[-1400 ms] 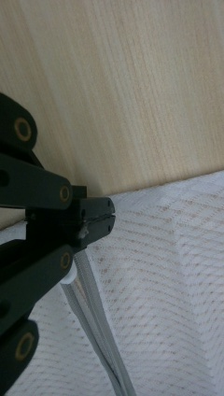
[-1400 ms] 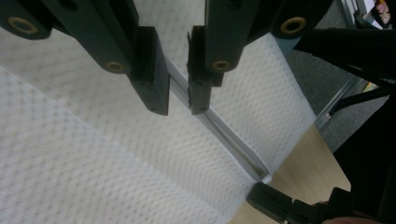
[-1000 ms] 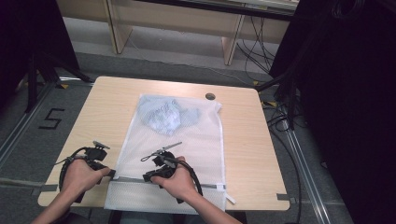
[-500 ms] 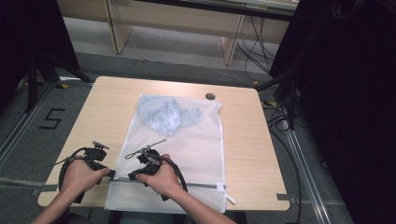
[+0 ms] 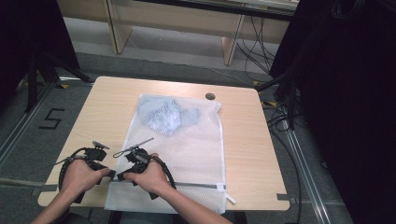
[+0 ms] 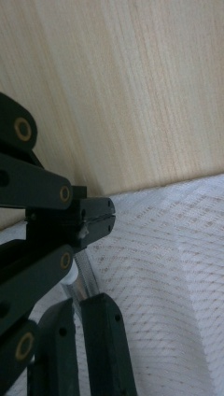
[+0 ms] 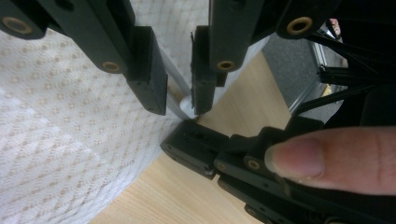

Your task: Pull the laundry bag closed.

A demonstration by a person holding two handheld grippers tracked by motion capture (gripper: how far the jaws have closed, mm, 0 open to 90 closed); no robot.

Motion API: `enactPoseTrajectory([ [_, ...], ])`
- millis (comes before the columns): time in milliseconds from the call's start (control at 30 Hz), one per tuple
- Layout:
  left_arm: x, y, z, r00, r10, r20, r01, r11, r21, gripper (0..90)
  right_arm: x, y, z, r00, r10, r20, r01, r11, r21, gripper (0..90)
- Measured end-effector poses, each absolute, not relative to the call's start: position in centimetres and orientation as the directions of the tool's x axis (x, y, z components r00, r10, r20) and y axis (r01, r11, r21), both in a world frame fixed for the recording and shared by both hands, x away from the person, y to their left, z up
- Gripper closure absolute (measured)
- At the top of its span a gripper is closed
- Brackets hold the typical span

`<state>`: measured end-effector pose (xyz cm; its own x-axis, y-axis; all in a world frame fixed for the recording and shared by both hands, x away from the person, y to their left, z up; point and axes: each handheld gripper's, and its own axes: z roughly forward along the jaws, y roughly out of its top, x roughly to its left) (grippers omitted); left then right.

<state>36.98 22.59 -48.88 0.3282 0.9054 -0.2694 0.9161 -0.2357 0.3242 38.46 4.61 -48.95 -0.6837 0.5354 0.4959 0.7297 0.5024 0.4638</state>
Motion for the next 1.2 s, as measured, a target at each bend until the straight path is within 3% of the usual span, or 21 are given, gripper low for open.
enactPoseTrajectory([
  [300,37.0,22.6,-48.9,0.328,0.905,-0.27,0.916,-0.236,0.324,89.7,38.6,5.4,-49.4,-0.673,0.534,0.511,0.739,0.505,0.446,77.3],
  [633,36.9,22.2,-49.1,0.322,0.907,-0.271,0.911,-0.22,0.348,89.7,38.6,5.9,-49.7,-0.662,0.538,0.521,0.748,0.509,0.425,86.5],
  [733,36.8,22.0,-48.9,0.372,0.9,-0.226,0.896,-0.285,0.341,89.8,38.6,5.7,-49.7,-0.672,0.535,0.512,0.739,0.519,0.429,86.7],
  [1000,36.5,21.4,-49.0,0.347,0.911,-0.223,0.895,-0.251,0.37,89.9,38.3,5.5,-49.7,-0.672,0.552,0.494,0.74,0.522,0.424,87.0],
  [1200,36.6,21.8,-48.9,0.378,0.899,-0.223,0.891,-0.288,0.352,89.9,38.2,5.1,-49.3,-0.656,0.571,0.494,0.754,0.512,0.411,87.1],
])
